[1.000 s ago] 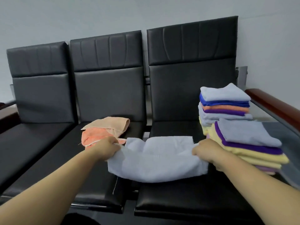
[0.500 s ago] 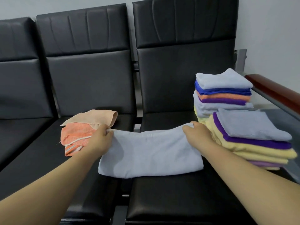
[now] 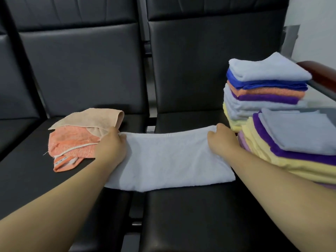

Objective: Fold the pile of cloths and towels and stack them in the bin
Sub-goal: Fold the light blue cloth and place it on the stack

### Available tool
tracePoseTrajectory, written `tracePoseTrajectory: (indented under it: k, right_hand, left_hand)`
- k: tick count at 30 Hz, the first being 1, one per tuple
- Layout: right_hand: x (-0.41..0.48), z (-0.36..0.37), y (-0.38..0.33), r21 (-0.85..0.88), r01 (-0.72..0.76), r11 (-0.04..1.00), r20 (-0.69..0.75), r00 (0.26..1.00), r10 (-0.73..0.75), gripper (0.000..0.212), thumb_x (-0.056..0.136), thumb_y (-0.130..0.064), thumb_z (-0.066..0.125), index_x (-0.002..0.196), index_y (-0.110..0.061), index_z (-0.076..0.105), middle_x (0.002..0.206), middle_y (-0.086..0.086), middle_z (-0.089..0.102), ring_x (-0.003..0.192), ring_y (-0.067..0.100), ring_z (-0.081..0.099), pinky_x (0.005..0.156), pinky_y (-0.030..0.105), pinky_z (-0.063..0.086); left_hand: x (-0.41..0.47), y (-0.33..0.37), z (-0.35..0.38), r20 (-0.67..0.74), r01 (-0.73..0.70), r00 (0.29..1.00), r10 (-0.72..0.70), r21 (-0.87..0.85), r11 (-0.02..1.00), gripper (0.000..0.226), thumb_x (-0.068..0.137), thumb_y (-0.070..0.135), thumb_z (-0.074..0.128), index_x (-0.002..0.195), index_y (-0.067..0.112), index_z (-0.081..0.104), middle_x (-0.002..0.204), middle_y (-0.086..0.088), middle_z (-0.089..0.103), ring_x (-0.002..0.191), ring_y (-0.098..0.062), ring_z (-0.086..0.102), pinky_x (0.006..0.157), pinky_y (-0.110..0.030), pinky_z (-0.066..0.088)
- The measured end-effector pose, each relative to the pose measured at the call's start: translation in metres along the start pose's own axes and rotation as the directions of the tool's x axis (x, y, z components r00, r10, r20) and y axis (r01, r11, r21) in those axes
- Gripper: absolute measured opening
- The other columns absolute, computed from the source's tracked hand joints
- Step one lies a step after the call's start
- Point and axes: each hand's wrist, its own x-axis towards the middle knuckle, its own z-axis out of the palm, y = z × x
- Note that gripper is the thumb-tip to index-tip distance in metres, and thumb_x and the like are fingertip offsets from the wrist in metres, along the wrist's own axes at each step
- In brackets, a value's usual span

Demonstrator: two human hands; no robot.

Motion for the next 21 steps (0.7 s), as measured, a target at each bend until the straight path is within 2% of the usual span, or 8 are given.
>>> tracePoseTrajectory:
  k: [3, 6, 8, 11, 13, 16, 19, 21]
  right_hand:
    - [-0.001, 0.001, 0.001, 0.004, -0.001, 1.0, -0.022, 1.0, 0.001, 0.037, 0.11, -0.03, 0.046, 0.141, -0.009, 0.049, 0.121, 0.008, 0.058, 0.091, 0.017, 0.047, 0.076, 0.031, 0.038]
    - [-0.006, 0.001, -0.001, 0.059, -0.009, 0.998, -0.04, 0.999, 0.012, 0.042, 0.109, -0.03, 0.05, 0.147, -0.011, 0.046, 0.133, 0.01, 0.059, 0.098, 0.019, 0.049, 0.076, 0.031, 0.038]
    - [-0.012, -0.001, -0.004, 0.08, 0.001, 0.997, -0.049, 0.999, 0.003, 0.052, 0.108, -0.031, 0.053, 0.155, -0.016, 0.039, 0.146, 0.01, 0.053, 0.117, 0.024, 0.057, 0.077, 0.03, 0.042]
    - [-0.022, -0.006, -0.005, 0.022, 0.005, 1.0, -0.044, 0.999, -0.005, 0.066, 0.105, -0.036, 0.057, 0.162, -0.018, 0.027, 0.16, 0.009, 0.04, 0.141, 0.031, 0.047, 0.101, 0.039, 0.047]
    - [-0.028, -0.011, -0.003, 0.008, -0.006, 1.0, -0.024, 1.0, 0.006, 0.068, 0.103, -0.04, 0.059, 0.161, -0.019, 0.029, 0.159, 0.01, 0.04, 0.141, 0.032, 0.046, 0.103, 0.041, 0.046]
    - [-0.037, -0.018, 0.002, 0.05, -0.026, 0.998, 0.025, 0.999, 0.025, 0.064, 0.102, -0.042, 0.058, 0.157, -0.019, 0.036, 0.149, 0.008, 0.046, 0.127, 0.027, 0.052, 0.085, 0.035, 0.044]
    - [-0.043, -0.025, 0.005, 0.112, -0.1, 0.989, 0.076, 0.993, 0.092, 0.058, 0.103, -0.042, 0.054, 0.154, -0.019, 0.039, 0.141, 0.006, 0.049, 0.112, 0.023, 0.051, 0.079, 0.033, 0.039]
    - [-0.041, -0.027, 0.008, 0.196, -0.165, 0.967, 0.09, 0.985, 0.15, 0.049, 0.104, -0.041, 0.051, 0.146, -0.017, 0.049, 0.12, 0.002, 0.051, 0.101, 0.022, 0.053, 0.076, 0.033, 0.041]
  left_hand:
    - [0.001, 0.004, 0.004, -0.015, 0.015, 1.0, -0.014, 0.051, 0.999, 0.025, 0.105, 0.034, 0.041, 0.114, 0.013, 0.05, 0.101, -0.013, 0.065, 0.095, -0.037, 0.059, 0.077, -0.043, 0.043]
    - [0.001, 0.006, -0.001, 0.024, 0.078, 0.997, -0.079, 0.038, 0.996, 0.024, 0.1, 0.035, 0.047, 0.106, 0.011, 0.048, 0.098, -0.014, 0.064, 0.086, -0.034, 0.058, 0.074, -0.043, 0.044]
    - [-0.002, 0.007, -0.008, 0.099, 0.175, 0.979, -0.178, 0.043, 0.984, 0.038, 0.098, 0.038, 0.049, 0.12, 0.007, 0.049, 0.106, -0.015, 0.065, 0.093, -0.035, 0.061, 0.079, -0.041, 0.044]
    - [-0.007, 0.015, -0.022, 0.254, 0.298, 0.905, -0.342, 0.195, 0.934, 0.057, 0.1, 0.04, 0.047, 0.148, 0.008, 0.043, 0.133, -0.015, 0.061, 0.122, -0.036, 0.057, 0.09, -0.042, 0.043]
    - [-0.012, 0.028, -0.033, 0.342, 0.316, 0.847, -0.407, 0.292, 0.903, 0.055, 0.106, 0.036, 0.045, 0.152, 0.005, 0.04, 0.149, -0.016, 0.049, 0.137, -0.036, 0.046, 0.107, -0.044, 0.039]
    - [-0.019, 0.042, -0.042, 0.405, 0.327, 0.805, -0.434, 0.307, 0.893, 0.053, 0.108, 0.029, 0.042, 0.153, 0.001, 0.036, 0.157, -0.017, 0.038, 0.145, -0.034, 0.036, 0.118, -0.042, 0.03]
    - [-0.02, 0.053, -0.048, 0.375, 0.314, 0.852, -0.366, 0.193, 0.93, 0.052, 0.105, 0.027, 0.045, 0.149, -0.001, 0.043, 0.15, -0.021, 0.046, 0.138, -0.037, 0.046, 0.117, -0.046, 0.036]
    - [-0.023, 0.069, -0.053, 0.322, 0.252, 0.91, -0.262, 0.073, 0.965, 0.045, 0.1, 0.027, 0.051, 0.136, 0.0, 0.056, 0.136, -0.022, 0.06, 0.125, -0.04, 0.057, 0.106, -0.048, 0.046]
